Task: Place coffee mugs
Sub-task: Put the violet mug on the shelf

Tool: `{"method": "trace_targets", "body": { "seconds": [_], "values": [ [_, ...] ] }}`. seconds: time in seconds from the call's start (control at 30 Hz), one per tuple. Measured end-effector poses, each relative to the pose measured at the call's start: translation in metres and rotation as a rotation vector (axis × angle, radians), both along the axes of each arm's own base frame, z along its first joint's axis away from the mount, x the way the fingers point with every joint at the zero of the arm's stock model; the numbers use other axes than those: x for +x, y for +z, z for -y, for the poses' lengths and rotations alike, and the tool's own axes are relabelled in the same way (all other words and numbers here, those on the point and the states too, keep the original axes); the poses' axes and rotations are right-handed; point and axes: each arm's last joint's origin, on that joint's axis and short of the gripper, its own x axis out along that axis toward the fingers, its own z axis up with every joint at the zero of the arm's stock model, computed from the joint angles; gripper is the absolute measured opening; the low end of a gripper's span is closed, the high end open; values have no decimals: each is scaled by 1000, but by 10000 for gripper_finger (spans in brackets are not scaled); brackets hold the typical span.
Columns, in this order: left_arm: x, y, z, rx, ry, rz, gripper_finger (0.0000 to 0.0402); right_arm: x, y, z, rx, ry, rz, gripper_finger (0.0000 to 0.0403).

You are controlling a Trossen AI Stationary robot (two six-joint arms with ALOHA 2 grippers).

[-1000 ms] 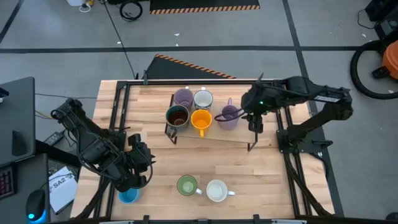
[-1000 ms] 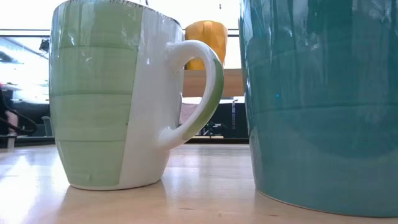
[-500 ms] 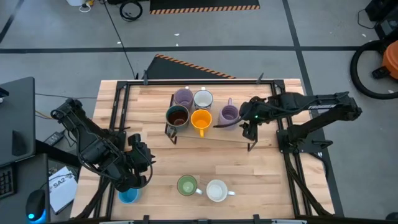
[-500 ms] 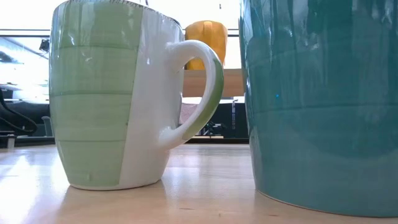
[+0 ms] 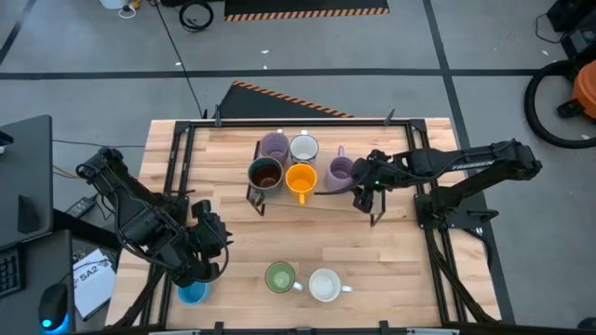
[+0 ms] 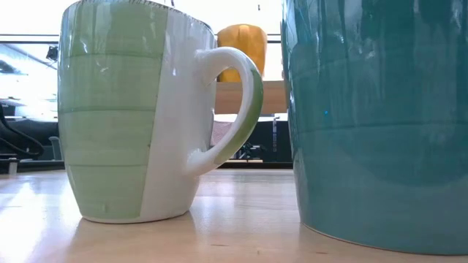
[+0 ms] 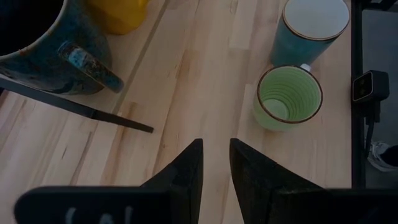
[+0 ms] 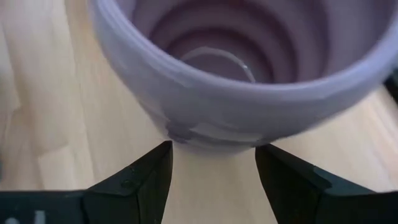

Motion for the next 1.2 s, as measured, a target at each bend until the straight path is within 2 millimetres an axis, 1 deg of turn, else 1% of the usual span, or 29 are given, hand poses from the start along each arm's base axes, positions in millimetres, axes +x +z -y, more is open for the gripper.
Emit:
{"method": "trace_targets", "body": {
  "seconds": [0.17,0.33,0.57,1.2],
  "values": [
    [0,0,0,4,-5,-1,84,3,0,8,-46,-5,29,228],
    [0,0,0,5,-5,-1,84,7,3,17,-42,-46,77,221],
    [0,0,0,4,-5,-1,84,12,7,23,-27,-55,142,219],
    [0,0,0,5,-6,-1,84,11,7,35,-26,-102,144,218]
  ]
}}
